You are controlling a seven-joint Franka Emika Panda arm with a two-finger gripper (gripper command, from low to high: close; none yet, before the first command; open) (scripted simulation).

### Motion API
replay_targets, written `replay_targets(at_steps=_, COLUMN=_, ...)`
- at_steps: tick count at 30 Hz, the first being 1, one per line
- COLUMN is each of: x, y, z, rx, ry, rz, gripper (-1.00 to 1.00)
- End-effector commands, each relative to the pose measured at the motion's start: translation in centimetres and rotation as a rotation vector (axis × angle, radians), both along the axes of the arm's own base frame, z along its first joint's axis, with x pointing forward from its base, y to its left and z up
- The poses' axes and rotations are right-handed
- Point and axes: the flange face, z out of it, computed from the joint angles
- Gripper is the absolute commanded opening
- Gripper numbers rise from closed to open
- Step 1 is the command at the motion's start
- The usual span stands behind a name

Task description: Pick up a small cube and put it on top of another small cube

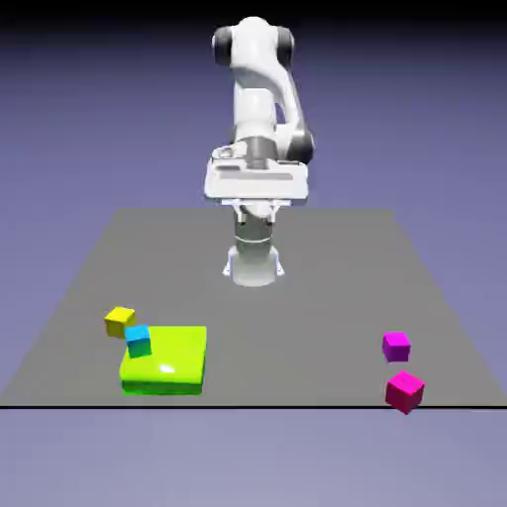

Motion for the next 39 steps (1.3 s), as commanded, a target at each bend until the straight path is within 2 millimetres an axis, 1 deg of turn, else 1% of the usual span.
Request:
replay_targets(at_steps=1, x=0.7, y=1.2, z=-0.8, rx=0.002, ry=0.034, rz=0.005, gripper=0.00)
replay_targets(at_steps=4, x=2.4, y=4.8, z=-3.6, rx=0.004, ry=0.135, rz=0.016, gripper=0.00)
replay_targets(at_steps=7, x=3.5, y=8.7, z=-6.6, rx=0.005, ry=0.234, rz=0.025, gripper=0.00)
replay_targets(at_steps=10, x=4.1, y=12.6, z=-9.8, rx=0.003, ry=0.330, rz=0.030, gripper=0.00)
replay_targets(at_steps=13, x=4.1, y=16.5, z=-13.1, rx=-0.001, ry=0.422, rz=0.031, gripper=0.00)
replay_targets(at_steps=16, x=3.5, y=20.5, z=-16.4, rx=-0.006, ry=0.510, rz=0.030, gripper=0.00)
replay_targets(at_steps=19, x=2.4, y=24.4, z=-19.6, rx=-0.011, ry=0.594, rz=0.026, gripper=0.00)
replay_targets(at_steps=22, x=0.7, y=28.2, z=-22.6, rx=-0.015, ry=0.672, rz=0.019, gripper=0.00)
replay_targets(at_steps=25, x=-1.4, y=31.8, z=-25.2, rx=-0.019, ry=0.746, rz=0.008, gripper=0.00)
replay_targets(at_steps=27, x=-1.6, y=32.2, z=-25.5, rx=-0.019, ry=0.754, rz=0.007, gripper=0.00)
replay_targets(at_steps=32, x=-1.6, y=32.2, z=-32.5, rx=-0.019, ry=0.754, rz=0.007, gripper=0.00)
replay_targets(at_steps=33, x=-1.6, y=32.2, z=-32.5, rx=-0.019, ry=0.754, rz=0.007, gripper=-1.00)
replay_targets(at_steps=34, x=-1.6, y=32.2, z=-32.5, rx=-0.019, ry=0.754, rz=0.007, gripper=-1.00)
replay_targets(at_steps=37, x=-1.5, y=32.3, z=-28.0, rx=-0.015, ry=0.754, rz=0.006, gripper=-1.00)
replay_targets(at_steps=39, x=-1.4, y=32.2, z=-25.4, rx=-0.016, ry=0.754, rz=-0.001, gripper=-1.00)
